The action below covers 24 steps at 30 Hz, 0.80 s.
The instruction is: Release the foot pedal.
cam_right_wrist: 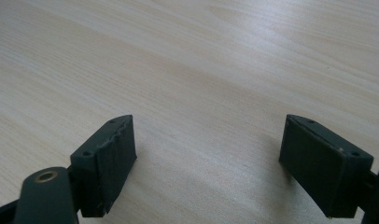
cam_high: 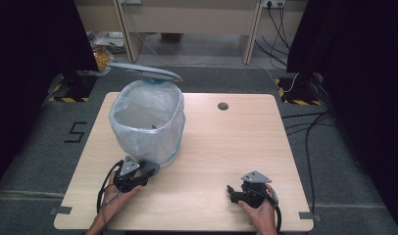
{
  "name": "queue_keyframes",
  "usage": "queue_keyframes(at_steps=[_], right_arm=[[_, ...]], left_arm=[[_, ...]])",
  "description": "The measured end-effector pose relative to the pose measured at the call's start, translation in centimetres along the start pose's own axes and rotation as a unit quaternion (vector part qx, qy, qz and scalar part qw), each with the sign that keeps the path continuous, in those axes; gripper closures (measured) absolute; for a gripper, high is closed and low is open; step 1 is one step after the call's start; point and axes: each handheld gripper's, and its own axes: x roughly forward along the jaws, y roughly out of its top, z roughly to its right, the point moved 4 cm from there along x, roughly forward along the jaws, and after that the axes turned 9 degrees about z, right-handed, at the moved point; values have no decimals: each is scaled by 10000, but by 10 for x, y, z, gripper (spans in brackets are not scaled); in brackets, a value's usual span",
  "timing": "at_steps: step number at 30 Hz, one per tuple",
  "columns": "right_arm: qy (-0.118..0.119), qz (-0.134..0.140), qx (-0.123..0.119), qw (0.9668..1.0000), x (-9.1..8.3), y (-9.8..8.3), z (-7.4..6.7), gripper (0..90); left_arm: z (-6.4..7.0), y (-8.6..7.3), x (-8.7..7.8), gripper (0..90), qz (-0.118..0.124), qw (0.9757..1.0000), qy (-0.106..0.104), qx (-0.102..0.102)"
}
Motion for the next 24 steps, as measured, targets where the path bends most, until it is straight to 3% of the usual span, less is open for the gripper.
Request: queue_keyframes(at_steps=[12,19,24], right_arm=[[0,-1,-4,10000,1,0,0,172],[15,-12,0,10000,1,0,0,168],[14,-2,-1,10000,1,0,0,167]], left_arm=[[-2,1,-2,454,78,9999,-29,-124],[0,2,-2,400,-12,10000,-62,-8],[1,3,-3,384,-13,9999,-96,-55]])
